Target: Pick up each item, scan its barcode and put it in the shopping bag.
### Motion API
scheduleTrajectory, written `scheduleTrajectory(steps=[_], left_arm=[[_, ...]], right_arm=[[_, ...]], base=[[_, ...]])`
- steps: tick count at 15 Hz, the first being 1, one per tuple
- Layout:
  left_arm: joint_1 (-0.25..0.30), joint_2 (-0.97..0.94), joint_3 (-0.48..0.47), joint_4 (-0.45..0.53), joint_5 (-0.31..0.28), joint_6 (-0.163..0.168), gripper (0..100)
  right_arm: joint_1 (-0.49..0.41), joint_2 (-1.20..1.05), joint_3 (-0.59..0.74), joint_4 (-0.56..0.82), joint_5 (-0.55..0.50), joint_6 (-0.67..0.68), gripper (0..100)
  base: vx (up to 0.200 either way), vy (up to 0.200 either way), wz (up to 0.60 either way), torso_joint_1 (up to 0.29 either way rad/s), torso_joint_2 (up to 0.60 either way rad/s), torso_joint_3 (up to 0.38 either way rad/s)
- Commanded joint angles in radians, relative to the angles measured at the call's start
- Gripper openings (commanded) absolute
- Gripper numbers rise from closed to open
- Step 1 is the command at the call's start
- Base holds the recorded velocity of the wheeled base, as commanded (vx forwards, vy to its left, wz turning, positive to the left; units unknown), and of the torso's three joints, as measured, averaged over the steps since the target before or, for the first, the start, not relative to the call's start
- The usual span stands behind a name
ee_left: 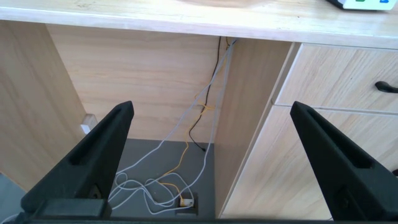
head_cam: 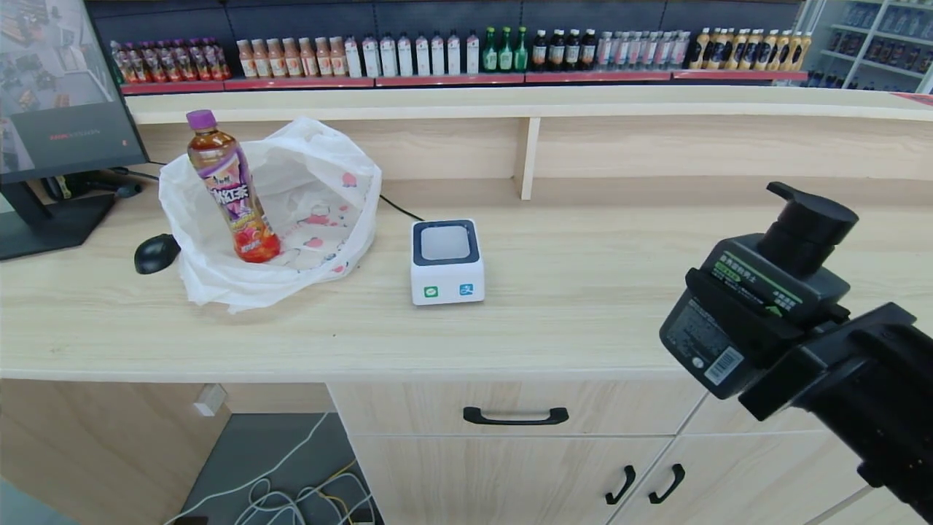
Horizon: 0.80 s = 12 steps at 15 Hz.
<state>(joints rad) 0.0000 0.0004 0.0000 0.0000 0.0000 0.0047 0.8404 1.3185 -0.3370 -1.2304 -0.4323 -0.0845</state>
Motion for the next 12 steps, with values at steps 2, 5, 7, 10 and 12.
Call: scheduleTrajectory(steps=[2, 5, 7, 10, 12], left_arm=[[0.0, 0.0, 0.0, 0.0, 0.0, 0.0, 100], [0.0, 0.0, 0.0, 0.0, 0.0, 0.0, 100], [0.0, 0.0, 0.0, 0.0, 0.0, 0.0, 100], [0.0, 0.0, 0.0, 0.0, 0.0, 0.0, 100], [0.0, 0.0, 0.0, 0.0, 0.0, 0.0, 100]], right_arm=[[0.005, 0.03, 0.004, 0.0, 0.083, 0.075, 0], [0.003, 0.065, 0.006, -0.003, 0.23, 0.236, 0], [0.003, 0.073, 0.016, -0.004, 0.326, 0.316, 0], [0.003, 0.096, 0.018, -0.007, 0.549, 0.442, 0], [0.006, 0.122, 0.021, -0.018, 0.642, 0.479, 0]], base=[[0.0, 0.0, 0.0, 0.0, 0.0, 0.0], [0.0, 0.0, 0.0, 0.0, 0.0, 0.0], [0.0, 0.0, 0.0, 0.0, 0.0, 0.0], [0.0, 0.0, 0.0, 0.0, 0.0, 0.0], [0.0, 0.0, 0.0, 0.0, 0.0, 0.0]])
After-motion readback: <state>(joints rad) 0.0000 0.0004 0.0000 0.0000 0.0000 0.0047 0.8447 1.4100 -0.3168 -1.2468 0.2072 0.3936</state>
